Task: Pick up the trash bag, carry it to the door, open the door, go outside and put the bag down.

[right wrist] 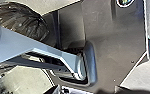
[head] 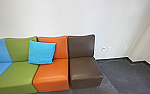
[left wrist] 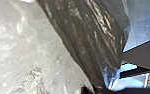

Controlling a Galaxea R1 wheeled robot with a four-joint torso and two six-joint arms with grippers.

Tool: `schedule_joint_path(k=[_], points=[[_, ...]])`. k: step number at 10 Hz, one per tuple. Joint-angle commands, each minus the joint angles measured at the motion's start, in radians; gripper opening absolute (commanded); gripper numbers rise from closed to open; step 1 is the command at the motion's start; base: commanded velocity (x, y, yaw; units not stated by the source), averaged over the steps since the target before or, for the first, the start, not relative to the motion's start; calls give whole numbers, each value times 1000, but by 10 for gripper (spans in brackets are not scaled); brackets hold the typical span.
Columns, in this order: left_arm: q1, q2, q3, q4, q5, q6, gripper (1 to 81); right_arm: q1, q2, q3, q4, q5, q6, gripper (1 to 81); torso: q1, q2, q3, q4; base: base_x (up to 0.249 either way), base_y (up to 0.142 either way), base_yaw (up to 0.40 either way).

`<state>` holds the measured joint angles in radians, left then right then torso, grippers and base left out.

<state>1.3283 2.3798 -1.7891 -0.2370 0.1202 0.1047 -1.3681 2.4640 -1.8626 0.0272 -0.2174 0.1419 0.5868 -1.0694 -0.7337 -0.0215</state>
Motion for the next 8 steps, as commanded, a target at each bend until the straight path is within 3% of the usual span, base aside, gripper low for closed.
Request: schedule_joint_path(k=[1, 4, 8], points=[[2, 50, -90, 2, 78, 15, 10, 2, 38, -57, -19, -59, -4, 811, -61, 95, 79, 0, 0, 0, 0], [19, 124, -199, 2, 78, 24, 10, -18, 111, -148, -27, -42, -4, 811, -128, 197, 159, 0, 0, 0, 0], [42, 213, -348, 12, 79, 27, 10, -44, 134, -181, -32, -13, -5, 811, -218, 332, 263, 0, 0, 0, 0]])
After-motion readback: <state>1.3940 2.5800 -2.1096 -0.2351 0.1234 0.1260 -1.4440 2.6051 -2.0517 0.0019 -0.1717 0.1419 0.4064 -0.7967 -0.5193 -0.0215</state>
